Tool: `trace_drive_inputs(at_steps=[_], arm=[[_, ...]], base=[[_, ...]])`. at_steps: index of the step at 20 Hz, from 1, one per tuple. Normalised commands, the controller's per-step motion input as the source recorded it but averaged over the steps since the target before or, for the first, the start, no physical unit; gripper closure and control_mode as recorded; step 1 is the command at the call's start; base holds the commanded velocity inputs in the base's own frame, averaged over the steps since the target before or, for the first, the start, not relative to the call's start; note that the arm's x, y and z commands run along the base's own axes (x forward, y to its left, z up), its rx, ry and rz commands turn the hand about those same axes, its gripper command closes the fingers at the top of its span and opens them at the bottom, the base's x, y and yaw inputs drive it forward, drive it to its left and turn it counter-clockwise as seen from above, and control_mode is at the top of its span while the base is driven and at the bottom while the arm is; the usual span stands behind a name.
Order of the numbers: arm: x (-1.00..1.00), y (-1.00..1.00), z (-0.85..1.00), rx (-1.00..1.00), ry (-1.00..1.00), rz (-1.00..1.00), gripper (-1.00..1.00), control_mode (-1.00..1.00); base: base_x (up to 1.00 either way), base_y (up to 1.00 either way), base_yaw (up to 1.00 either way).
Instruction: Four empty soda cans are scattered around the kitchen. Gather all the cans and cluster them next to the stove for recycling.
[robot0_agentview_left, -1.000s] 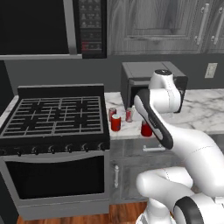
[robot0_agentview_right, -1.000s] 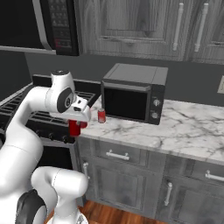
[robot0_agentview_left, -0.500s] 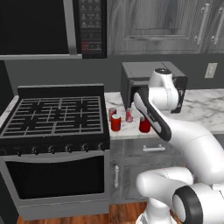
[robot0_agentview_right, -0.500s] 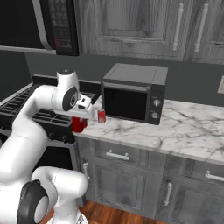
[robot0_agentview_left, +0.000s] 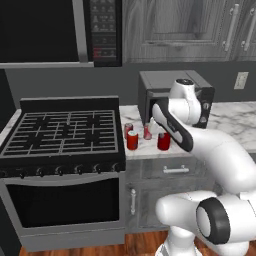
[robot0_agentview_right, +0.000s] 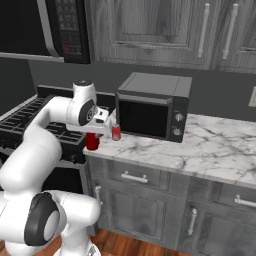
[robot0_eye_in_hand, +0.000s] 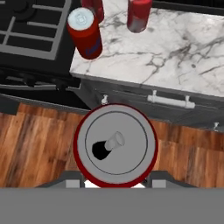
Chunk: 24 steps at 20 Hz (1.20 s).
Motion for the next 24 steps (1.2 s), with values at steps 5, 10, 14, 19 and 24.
trace_drive_inputs(at_steps=[5, 10, 14, 19, 24], arm=[[0.15, -0.01, -0.21, 0.0, -0.01, 0.12, 1.0, -1.0], [0.23, -0.07, -0.19, 0.0, -0.04, 0.07, 1.0, -1.0], [0.25, -0.08, -0.16, 0.0, -0.05, 0.02, 1.0, -1.0], [0.26, -0.03, -0.14, 0.0, -0.01, 0.0, 1.0, -1.0], [0.26, 0.0, -0.15, 0.0, 0.0, 0.0, 1.0, -1.0]], base=[[0.0, 0.0, 0.0], [0.0, 0.0, 0.0], [0.0, 0.0, 0.0], [0.0, 0.0, 0.0], [0.0, 0.0, 0.0]])
